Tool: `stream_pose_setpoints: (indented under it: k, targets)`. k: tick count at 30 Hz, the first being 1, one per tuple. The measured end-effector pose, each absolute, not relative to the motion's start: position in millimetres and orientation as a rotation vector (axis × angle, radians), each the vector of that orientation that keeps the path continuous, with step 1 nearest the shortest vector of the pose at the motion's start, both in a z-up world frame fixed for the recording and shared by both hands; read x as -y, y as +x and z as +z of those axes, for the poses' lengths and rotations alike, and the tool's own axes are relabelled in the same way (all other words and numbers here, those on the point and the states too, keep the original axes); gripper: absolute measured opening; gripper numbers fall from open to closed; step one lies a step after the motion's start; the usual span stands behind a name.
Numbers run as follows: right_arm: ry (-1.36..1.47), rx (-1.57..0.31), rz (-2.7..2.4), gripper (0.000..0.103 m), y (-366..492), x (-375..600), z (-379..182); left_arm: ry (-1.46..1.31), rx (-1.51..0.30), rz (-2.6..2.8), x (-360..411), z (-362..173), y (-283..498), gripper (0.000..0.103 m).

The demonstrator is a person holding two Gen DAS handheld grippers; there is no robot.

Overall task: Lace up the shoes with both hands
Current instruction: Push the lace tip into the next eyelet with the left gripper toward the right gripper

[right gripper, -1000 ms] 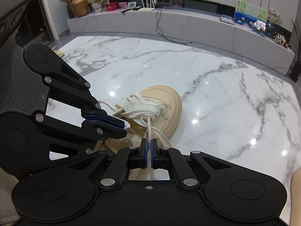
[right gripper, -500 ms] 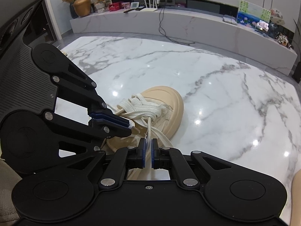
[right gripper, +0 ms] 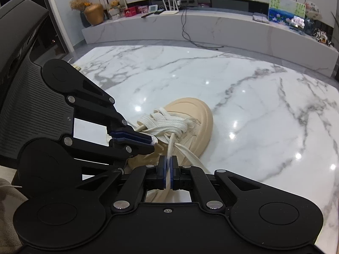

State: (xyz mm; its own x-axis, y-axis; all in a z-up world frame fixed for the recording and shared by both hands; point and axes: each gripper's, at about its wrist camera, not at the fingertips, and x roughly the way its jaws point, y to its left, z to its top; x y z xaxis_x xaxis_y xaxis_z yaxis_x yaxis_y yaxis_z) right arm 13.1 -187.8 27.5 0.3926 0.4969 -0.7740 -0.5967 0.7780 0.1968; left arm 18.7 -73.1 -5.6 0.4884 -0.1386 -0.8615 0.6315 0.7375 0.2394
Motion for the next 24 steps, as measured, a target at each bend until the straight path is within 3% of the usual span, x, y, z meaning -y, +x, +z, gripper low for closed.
stream_pose_setpoints:
  k: [22,24]
  targets:
    - [-0.306,-0.849,0.843,0.003,-2.7,165.3,41.7,0.653,-0.888,-0.545,60.6,8.1,-8.1,0.004]
    - [-0.334,-0.843,0.849,0.006,-3.5,163.2,41.2,0.679,-0.877,-0.549,58.8,8.5,-6.3,0.006]
